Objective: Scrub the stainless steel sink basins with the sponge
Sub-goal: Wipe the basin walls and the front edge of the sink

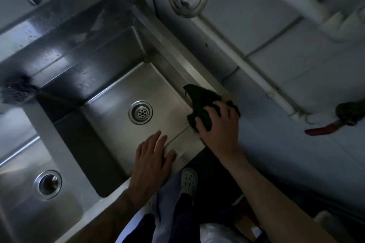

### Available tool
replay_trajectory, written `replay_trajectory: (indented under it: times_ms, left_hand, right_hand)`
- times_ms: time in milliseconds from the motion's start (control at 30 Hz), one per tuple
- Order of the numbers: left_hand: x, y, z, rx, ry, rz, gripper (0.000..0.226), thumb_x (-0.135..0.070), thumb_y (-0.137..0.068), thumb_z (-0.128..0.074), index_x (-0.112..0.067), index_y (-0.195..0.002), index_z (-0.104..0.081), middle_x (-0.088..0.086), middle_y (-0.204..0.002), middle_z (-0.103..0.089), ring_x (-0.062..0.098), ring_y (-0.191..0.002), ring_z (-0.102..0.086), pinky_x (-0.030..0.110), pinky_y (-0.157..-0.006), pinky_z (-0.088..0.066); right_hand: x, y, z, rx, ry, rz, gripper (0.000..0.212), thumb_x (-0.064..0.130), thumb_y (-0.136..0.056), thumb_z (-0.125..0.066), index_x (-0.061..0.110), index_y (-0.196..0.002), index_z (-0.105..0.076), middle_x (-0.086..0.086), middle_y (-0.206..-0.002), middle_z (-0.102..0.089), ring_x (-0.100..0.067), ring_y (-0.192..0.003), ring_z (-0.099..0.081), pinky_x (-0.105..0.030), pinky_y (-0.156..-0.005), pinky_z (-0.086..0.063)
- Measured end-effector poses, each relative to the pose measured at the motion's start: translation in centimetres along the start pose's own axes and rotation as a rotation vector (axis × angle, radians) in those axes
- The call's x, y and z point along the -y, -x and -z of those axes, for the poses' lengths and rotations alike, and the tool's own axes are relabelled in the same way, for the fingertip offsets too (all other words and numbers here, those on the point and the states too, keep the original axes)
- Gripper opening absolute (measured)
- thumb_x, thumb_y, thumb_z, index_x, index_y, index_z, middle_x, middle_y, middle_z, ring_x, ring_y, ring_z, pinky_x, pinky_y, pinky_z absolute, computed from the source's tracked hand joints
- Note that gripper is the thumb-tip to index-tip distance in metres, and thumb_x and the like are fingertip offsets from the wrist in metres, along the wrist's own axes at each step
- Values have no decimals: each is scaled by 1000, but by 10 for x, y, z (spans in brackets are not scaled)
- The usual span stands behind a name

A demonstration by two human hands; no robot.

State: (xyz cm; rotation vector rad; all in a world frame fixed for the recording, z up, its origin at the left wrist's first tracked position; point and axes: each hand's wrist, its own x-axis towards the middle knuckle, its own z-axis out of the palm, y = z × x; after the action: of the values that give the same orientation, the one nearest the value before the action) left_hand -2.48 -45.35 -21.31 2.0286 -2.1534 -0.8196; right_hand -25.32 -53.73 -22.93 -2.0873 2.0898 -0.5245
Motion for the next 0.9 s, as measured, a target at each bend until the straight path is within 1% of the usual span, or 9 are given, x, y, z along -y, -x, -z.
replay_trajectory:
  times_ms: [100,233,300,400,500,633,700,800,900]
  left_hand:
    - [6,14,-7,18,-28,1,73,-60,-105,-23,-16,-155,-51,7,-166,-43,29,-151,-43,46,-125,-31]
    - [13,17,-14,-43,-49,-30,66,-55,-107,-29,-18,-156,-52,6,-163,-48,30,-148,-47,48,-122,-38]
    - [15,18,-18,-92,-51,-51,60,-51,-107,-35,-17,-153,-54,8,-160,-52,31,-145,-50,51,-117,-42]
    - [17,19,-20,-152,-53,-79,53,-44,-107,-43,-17,-150,-56,9,-158,-54,32,-142,-53,52,-115,-44]
    - [19,19,-20,-152,-52,-87,50,-41,-108,-45,-16,-149,-57,10,-157,-55,32,-141,-54,52,-114,-44]
    - [22,18,-20,-174,-58,-99,50,-44,-108,-40,-15,-145,-58,9,-153,-57,30,-137,-56,51,-112,-45]
    - [23,17,-23,-181,-62,-104,49,-45,-109,-40,-16,-145,-56,8,-153,-56,29,-137,-54,49,-112,-44]
    - [23,17,-25,-174,-43,-91,49,-43,-110,-42,-13,-147,-55,8,-155,-55,28,-138,-53,47,-115,-42]
    - [23,17,-24,-162,6,-74,49,-40,-110,-45,-10,-149,-52,9,-156,-53,27,-140,-52,48,-117,-40]
  right_hand:
    - [-2,7,3,35,15,139,36,42,-96,-62,15,-118,-71,-13,-132,-61,-36,-113,-58,-48,-93,-49]
    - [-7,-24,7,-17,83,-75,32,30,-100,-60,18,-129,-68,-15,-141,-56,-40,-118,-55,-50,-100,-45]
    - [11,-9,0,-44,80,-97,32,34,-99,-62,18,-125,-71,-14,-138,-58,-39,-116,-56,-50,-100,-44]
    - [49,35,-13,-20,12,3,39,53,-91,-67,19,-109,-75,-7,-128,-62,-31,-114,-57,-45,-95,-45]
    - [51,41,-15,24,21,98,35,48,-91,-70,16,-105,-74,-8,-123,-64,-31,-107,-59,-43,-90,-46]
    - [23,-1,-4,-58,83,-117,31,33,-95,-66,17,-121,-72,-14,-133,-62,-38,-116,-57,-44,-99,-42]
    - [27,-1,-4,-78,53,-148,33,30,-95,-67,19,-125,-71,-15,-136,-60,-39,-118,-57,-43,-101,-41]
    - [64,41,-14,-78,-7,-37,27,33,-92,-71,19,-115,-75,-9,-129,-63,-31,-111,-59,-42,-97,-45]
    - [74,69,-15,41,-70,133,28,36,-93,-68,16,-111,-76,-8,-130,-63,-31,-112,-60,-42,-97,-44]
